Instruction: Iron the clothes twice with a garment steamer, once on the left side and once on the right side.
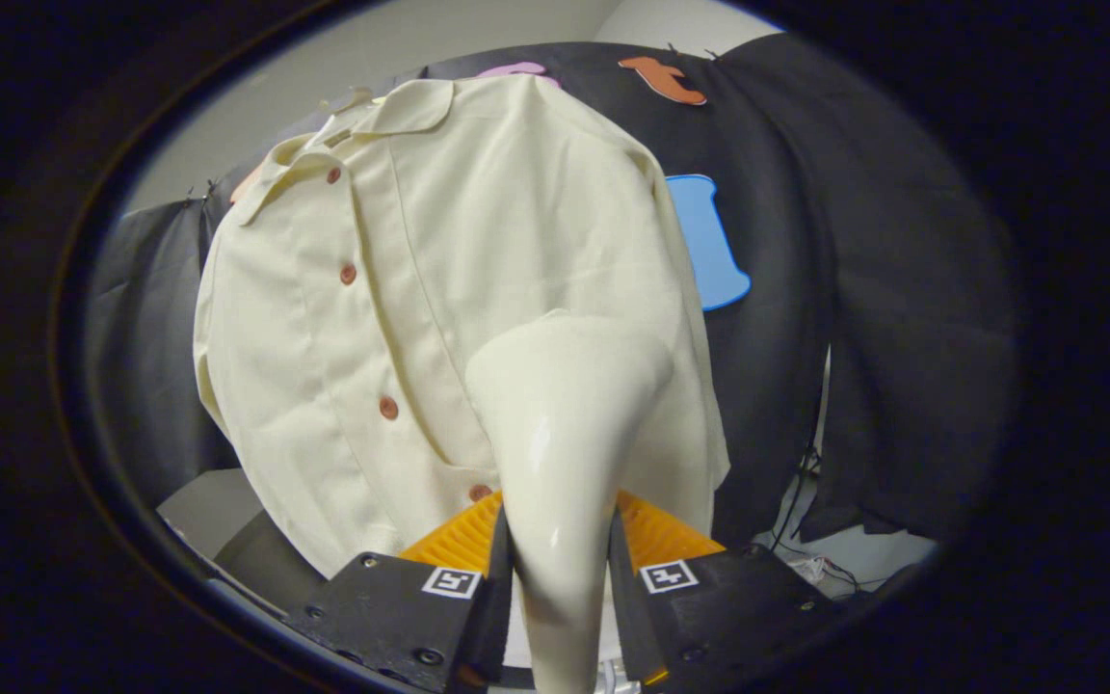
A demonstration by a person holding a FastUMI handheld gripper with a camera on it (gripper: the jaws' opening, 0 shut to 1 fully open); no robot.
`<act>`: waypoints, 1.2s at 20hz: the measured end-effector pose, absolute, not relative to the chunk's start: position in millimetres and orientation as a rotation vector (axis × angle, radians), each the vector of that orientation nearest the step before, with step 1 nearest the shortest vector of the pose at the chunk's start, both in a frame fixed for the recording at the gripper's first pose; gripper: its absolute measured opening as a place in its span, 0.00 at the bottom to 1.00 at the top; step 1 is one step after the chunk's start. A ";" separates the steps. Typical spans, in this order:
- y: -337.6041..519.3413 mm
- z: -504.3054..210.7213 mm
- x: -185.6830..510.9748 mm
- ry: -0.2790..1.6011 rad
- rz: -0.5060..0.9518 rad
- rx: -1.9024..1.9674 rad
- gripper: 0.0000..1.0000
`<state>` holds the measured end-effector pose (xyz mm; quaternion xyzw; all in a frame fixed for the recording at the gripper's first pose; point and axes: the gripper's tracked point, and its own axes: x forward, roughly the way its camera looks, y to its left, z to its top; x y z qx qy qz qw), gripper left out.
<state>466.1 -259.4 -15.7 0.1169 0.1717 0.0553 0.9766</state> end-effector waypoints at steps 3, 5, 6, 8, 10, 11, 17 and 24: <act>-263.4 -32.1 456.9 0.372 0.108 0.221 0.46; -264.1 -41.9 452.7 0.387 0.110 0.219 0.46; -265.3 -47.0 449.1 0.391 0.110 0.214 0.46; -267.0 -56.4 445.3 0.393 0.111 0.226 0.46; -266.8 -74.0 437.9 0.405 0.125 0.226 0.46; -267.9 -85.8 434.0 0.417 0.126 0.218 0.46; -278.4 -139.4 415.8 0.451 0.102 0.258 0.46; -286.2 -182.4 397.0 0.470 0.097 0.261 0.46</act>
